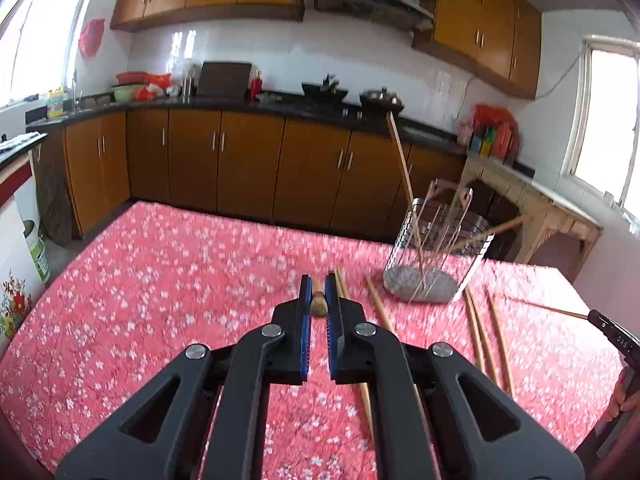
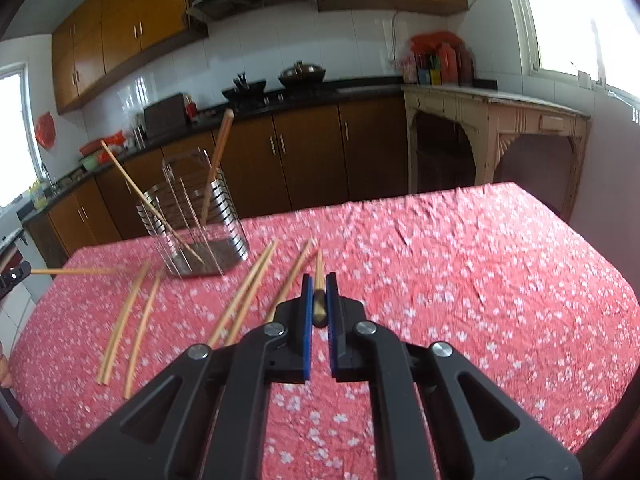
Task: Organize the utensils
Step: 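Lift both held chopsticks and carry them above the wire holder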
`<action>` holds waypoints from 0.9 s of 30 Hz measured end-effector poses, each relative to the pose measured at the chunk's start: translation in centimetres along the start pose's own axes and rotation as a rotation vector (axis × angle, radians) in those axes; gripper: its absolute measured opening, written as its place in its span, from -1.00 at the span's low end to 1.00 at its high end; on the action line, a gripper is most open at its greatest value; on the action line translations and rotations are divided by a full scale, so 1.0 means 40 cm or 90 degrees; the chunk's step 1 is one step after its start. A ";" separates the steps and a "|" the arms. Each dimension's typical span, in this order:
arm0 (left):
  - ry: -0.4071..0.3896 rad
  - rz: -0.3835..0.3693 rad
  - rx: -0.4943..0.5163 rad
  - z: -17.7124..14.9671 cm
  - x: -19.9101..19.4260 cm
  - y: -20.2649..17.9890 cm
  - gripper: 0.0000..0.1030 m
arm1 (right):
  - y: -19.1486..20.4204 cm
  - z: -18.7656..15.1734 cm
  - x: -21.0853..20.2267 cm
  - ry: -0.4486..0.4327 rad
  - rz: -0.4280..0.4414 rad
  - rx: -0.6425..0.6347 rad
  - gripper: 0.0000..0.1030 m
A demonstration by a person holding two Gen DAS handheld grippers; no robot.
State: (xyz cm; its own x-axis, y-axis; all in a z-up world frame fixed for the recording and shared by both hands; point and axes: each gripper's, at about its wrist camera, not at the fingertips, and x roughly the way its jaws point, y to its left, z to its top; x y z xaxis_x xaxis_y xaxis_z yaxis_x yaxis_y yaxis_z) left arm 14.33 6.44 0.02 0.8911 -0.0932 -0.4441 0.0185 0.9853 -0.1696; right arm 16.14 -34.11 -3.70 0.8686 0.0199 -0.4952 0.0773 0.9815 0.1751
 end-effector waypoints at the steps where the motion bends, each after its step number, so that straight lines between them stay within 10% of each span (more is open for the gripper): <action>1: -0.011 -0.002 -0.002 0.008 -0.008 -0.001 -0.88 | 0.003 0.006 -0.007 -0.009 0.002 0.001 -0.86; 27: -0.092 0.005 -0.032 0.119 -0.068 0.024 -0.88 | -0.009 0.173 -0.121 -0.131 0.059 0.039 -0.86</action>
State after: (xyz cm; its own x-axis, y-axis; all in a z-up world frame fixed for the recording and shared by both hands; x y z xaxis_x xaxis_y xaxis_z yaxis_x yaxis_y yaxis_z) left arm 14.09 8.34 5.26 0.9472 -0.0600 -0.3151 -0.0084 0.9774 -0.2114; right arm 15.31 -35.87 4.53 0.9546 0.0641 -0.2910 0.0165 0.9637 0.2665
